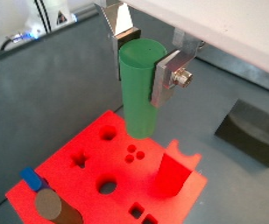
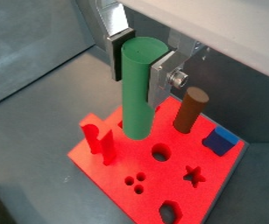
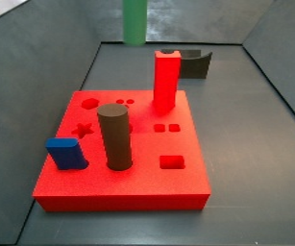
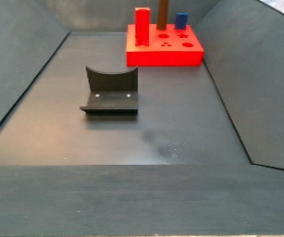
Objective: Pick up the round object. Move up. Place the round object on the fixture. Regrasp the round object. Move to above the board. Insert the round object.
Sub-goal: Insert the round object.
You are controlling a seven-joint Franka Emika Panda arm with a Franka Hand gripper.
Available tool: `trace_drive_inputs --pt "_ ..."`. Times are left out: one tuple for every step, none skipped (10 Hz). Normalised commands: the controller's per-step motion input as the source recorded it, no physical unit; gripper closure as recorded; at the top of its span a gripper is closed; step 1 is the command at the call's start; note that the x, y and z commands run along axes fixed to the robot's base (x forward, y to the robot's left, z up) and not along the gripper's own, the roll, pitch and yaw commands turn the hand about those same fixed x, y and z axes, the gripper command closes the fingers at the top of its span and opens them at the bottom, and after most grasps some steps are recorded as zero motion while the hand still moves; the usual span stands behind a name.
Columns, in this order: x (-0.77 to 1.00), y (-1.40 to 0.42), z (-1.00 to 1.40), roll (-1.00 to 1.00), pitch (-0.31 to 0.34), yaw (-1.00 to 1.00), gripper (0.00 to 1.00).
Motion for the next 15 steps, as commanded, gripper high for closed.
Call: trace_drive_inputs --pt "-0.14 -0.13 -0.59 -0.12 -0.194 0.00 1.00" --pt "-0.21 -0.16 -0.61 -0.10 -0.236 0.00 1.00" --pt "-0.18 -0.16 -0.65 -0.09 -0.234 0.00 1.00" --pt "-0.27 -0.24 -0.63 -0.06 -0.279 0.00 1.00" --pt "-0.08 -0.26 -0.71 -0.04 -0.217 0.00 1.00" --pt "-0.01 -0.35 -0.69 0.00 -0.177 0.00 1.00" --pt "0.00 -0.37 -0.71 0.03 -0.176 0.00 1.00" --pt "0.13 -0.31 -0.59 0.09 -0.004 0.00 1.00" --pt "0.29 -0.19 -0.45 0.16 0.056 0.00 1.00" --pt "0.33 -0.04 -0.28 0.19 0.137 0.00 1.00" --pt "0.21 0.00 -0.23 0.17 0.120 0.00 1.00" --pt "0.00 0.00 -0.26 0.11 0.030 0.00 1.00" --pt "-0.28 0.00 -0.26 0.01 -0.010 0.00 1.00" --pt "-0.44 0.00 -0.23 0.01 -0.051 0.00 1.00" --pt "-0.40 0.00 -0.24 0.00 -0.090 0.00 1.00"
